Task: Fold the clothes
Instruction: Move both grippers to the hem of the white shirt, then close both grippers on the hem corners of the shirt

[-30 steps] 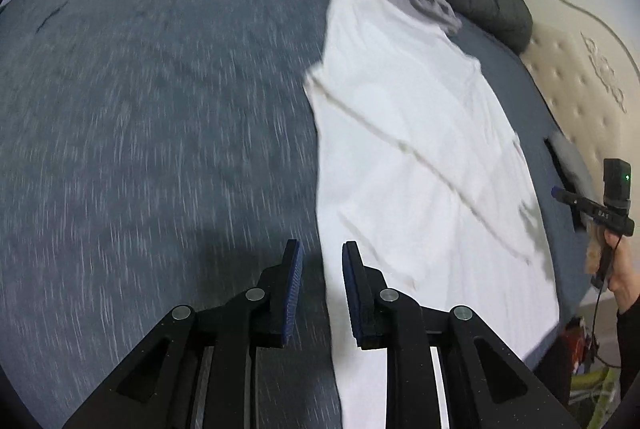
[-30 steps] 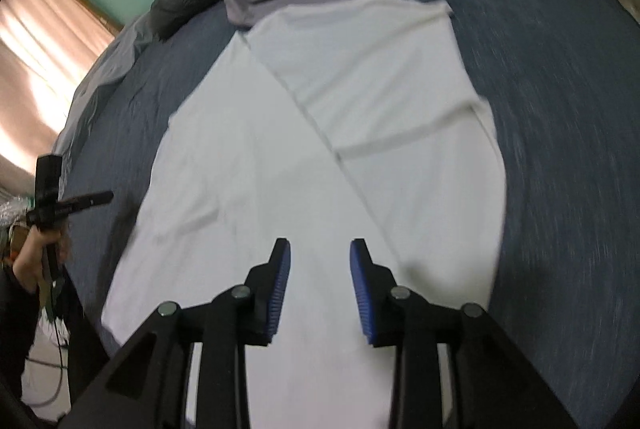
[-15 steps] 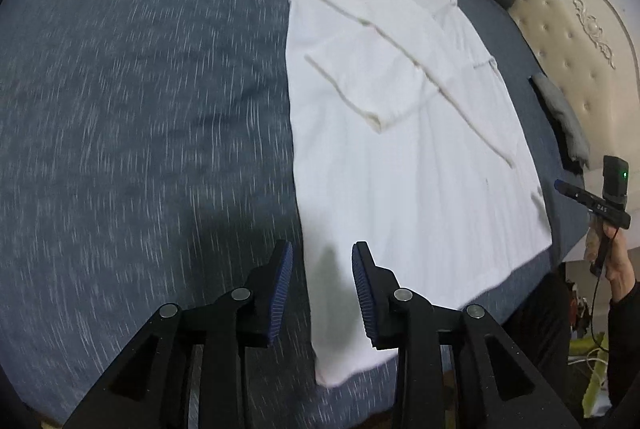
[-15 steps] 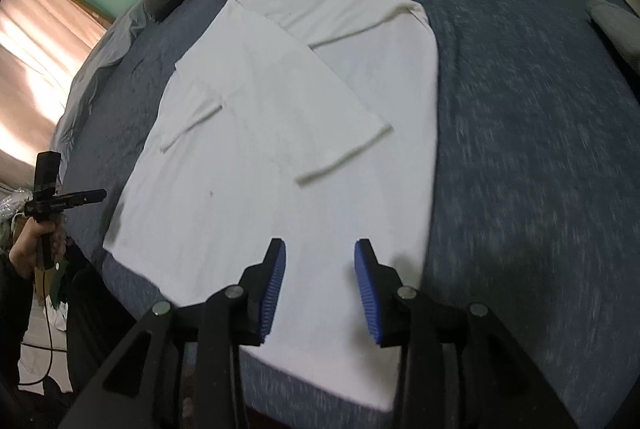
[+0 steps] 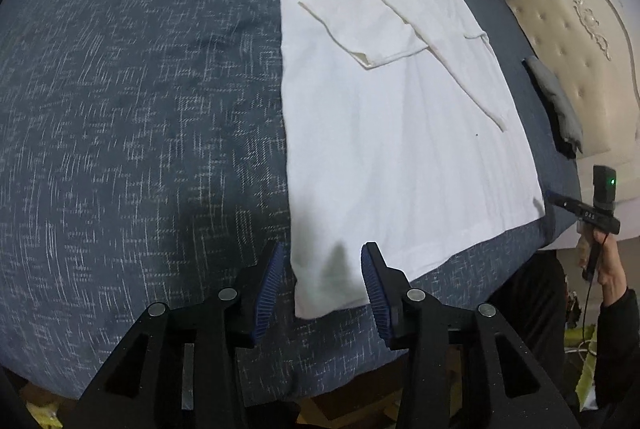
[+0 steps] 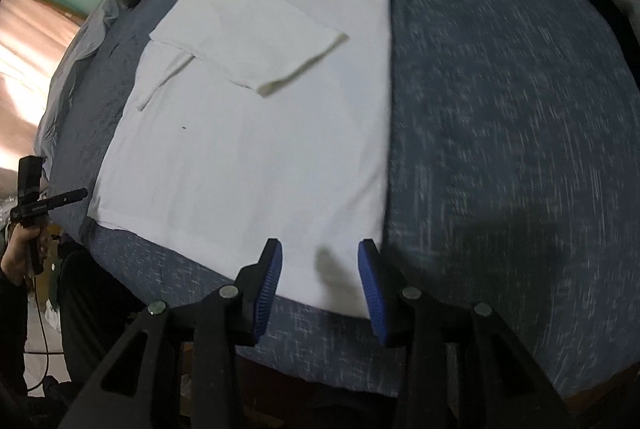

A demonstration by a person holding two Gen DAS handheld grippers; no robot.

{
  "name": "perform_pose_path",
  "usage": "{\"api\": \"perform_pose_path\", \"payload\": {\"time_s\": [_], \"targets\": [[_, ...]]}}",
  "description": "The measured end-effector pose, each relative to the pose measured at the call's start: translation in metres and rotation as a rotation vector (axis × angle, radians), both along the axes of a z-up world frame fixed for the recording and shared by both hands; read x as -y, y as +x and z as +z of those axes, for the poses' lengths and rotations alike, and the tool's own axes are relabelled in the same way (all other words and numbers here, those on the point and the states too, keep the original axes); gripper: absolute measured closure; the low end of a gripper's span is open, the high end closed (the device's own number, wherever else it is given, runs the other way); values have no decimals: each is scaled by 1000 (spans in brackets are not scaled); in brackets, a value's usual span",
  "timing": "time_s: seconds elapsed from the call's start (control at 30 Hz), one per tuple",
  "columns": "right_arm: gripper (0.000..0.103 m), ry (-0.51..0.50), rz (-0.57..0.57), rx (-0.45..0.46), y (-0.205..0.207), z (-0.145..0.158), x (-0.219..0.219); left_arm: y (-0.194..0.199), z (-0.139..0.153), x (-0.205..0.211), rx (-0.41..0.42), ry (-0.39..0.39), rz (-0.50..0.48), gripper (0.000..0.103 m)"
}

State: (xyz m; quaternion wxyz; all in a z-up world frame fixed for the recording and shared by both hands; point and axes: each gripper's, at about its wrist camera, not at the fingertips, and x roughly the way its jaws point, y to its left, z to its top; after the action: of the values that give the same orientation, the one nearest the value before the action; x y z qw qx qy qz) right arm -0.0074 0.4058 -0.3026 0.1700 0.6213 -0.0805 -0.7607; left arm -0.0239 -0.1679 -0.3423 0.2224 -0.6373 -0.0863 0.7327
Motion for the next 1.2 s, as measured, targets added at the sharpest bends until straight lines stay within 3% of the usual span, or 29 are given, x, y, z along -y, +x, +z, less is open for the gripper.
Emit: {"api": "perform_pose_path", "payload": {"time_s": [0.5,0.97,1.2], "targets": [[63,10,-40,62,5,-21,-20,8,-27,-3,57,6,23,55],[63,6,-60,77,4,-28,-38,14,-27,2,43,23,17,56],[63,6,-38,64,9,-29,-39,18,-23,2,28,38,13,73]]}}
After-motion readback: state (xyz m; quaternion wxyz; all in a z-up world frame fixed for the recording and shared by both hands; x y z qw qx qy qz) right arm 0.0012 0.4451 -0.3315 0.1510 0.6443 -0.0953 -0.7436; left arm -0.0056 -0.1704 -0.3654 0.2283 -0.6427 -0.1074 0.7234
